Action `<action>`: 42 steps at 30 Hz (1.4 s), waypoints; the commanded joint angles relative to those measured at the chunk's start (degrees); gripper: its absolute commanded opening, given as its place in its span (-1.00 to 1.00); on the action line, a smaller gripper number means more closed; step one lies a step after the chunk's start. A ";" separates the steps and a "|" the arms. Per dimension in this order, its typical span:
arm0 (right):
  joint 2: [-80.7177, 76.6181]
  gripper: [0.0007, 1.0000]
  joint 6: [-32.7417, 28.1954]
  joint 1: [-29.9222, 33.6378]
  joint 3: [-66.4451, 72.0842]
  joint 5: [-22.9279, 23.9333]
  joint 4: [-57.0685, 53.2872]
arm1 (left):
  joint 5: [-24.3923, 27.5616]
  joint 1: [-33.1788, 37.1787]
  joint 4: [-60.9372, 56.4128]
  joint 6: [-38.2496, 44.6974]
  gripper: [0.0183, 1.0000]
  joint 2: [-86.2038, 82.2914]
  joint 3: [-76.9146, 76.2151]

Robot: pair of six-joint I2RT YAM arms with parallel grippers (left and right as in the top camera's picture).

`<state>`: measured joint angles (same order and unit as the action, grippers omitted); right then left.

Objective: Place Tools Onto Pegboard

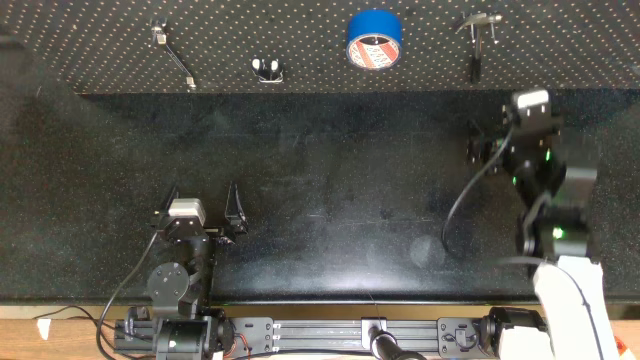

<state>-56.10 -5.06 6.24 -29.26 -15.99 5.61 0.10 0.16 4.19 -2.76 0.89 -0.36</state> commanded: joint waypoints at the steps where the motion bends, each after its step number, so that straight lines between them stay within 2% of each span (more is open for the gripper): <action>1: 10.01 0.95 4.33 -0.28 11.91 0.59 10.71 | 0.61 -0.24 0.52 0.92 0.99 -0.68 0.04; 5: 18.49 0.95 10.23 -0.28 21.40 3.82 17.73 | 0.61 -0.24 0.52 0.92 0.99 -0.68 0.04; 8: 26.12 0.95 10.67 -0.28 28.52 3.80 21.59 | 0.61 -0.24 0.52 0.92 0.99 -0.70 0.04; 19: 40.63 0.95 11.02 -0.46 29.03 4.26 3.30 | 0.61 -0.24 0.52 0.92 0.99 -0.68 0.04; 24: 51.04 0.95 10.34 -0.46 29.03 5.11 -8.94 | 0.61 -0.24 0.52 0.92 0.99 -0.68 0.04; 32: 56.08 0.96 9.11 -1.77 29.03 8.11 -9.44 | 0.61 -0.24 0.52 0.92 0.99 -0.68 0.04; 36: 56.08 0.95 6.64 -3.28 29.03 8.15 -9.44 | 0.61 -0.24 0.52 0.92 0.99 -0.70 0.04; 42: 56.08 0.95 6.69 -4.96 29.03 8.09 -9.42 | 0.61 -0.24 0.52 0.92 0.99 -0.68 0.04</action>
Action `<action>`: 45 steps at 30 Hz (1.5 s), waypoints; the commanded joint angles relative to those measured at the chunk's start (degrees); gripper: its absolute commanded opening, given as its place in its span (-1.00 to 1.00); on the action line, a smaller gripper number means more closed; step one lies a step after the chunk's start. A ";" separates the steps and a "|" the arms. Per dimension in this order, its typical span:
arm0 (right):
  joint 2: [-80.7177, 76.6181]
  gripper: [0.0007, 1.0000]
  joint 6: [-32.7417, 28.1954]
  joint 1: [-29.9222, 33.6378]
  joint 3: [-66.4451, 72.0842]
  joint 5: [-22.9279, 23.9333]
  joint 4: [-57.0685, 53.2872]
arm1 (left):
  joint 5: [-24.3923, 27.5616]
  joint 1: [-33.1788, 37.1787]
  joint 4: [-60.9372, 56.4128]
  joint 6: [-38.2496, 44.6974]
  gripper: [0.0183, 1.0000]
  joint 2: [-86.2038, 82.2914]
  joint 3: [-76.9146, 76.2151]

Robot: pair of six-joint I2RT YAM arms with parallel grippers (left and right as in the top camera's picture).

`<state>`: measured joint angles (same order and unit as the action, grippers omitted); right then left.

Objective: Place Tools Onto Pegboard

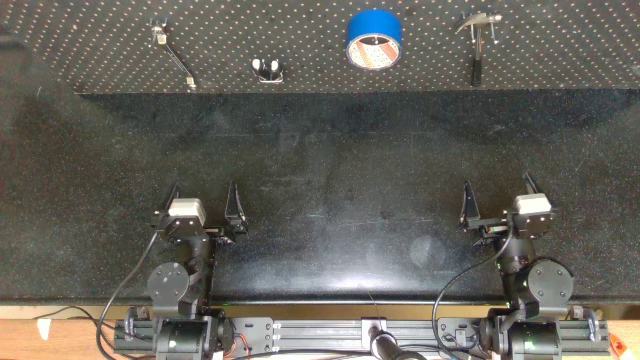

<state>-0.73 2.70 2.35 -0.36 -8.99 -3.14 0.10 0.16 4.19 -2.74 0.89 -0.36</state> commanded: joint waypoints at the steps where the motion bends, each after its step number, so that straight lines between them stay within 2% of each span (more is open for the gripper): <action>1: 0.72 0.95 -1.07 -1.22 0.13 1.09 -0.68 | 0.61 -0.24 0.52 0.90 0.99 -0.68 0.04; 9: 0.72 0.95 -1.07 -3.30 0.13 1.09 -0.66 | 0.61 -0.24 0.52 0.90 0.99 -0.68 0.04; 13: 0.70 0.95 -1.09 -3.26 0.11 2.19 -0.66 | 0.61 -0.24 0.52 0.90 0.99 -0.70 0.04; 45: 0.68 0.95 -1.07 -3.26 0.11 2.14 -0.63 | 0.61 -0.24 0.52 0.90 0.99 -0.70 0.04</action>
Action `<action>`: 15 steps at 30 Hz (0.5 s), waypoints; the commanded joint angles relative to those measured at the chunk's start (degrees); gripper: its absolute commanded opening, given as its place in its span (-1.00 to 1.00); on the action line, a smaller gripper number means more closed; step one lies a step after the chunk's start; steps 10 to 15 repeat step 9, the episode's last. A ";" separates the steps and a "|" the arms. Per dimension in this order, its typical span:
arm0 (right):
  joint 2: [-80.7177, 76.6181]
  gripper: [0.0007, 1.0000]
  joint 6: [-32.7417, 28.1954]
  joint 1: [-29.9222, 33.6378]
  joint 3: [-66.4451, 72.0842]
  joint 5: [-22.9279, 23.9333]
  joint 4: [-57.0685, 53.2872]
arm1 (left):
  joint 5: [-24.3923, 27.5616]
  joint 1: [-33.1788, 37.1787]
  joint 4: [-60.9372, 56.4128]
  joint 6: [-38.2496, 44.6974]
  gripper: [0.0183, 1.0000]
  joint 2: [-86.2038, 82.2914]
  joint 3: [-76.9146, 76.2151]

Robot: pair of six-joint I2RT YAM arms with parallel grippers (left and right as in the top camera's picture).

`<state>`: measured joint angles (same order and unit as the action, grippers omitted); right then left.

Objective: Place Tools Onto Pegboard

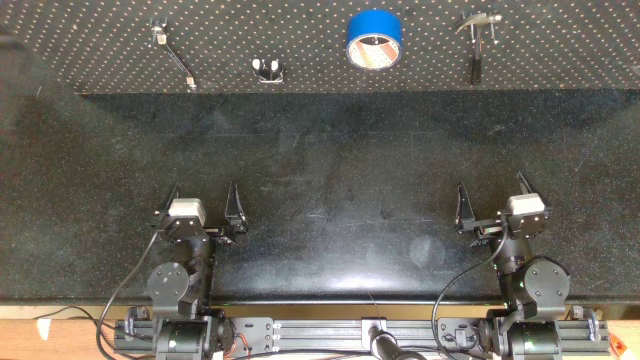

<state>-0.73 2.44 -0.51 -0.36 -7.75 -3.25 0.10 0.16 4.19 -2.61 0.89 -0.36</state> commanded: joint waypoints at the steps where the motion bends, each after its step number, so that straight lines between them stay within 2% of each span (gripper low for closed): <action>1: 0.68 0.95 -0.81 -0.39 0.11 0.90 -0.52 | 0.61 -0.24 0.52 0.76 0.99 -0.70 0.04; 15: 0.68 0.95 -0.81 -0.39 0.11 0.90 -0.52 | 0.61 -0.24 0.52 0.76 0.99 -0.70 0.04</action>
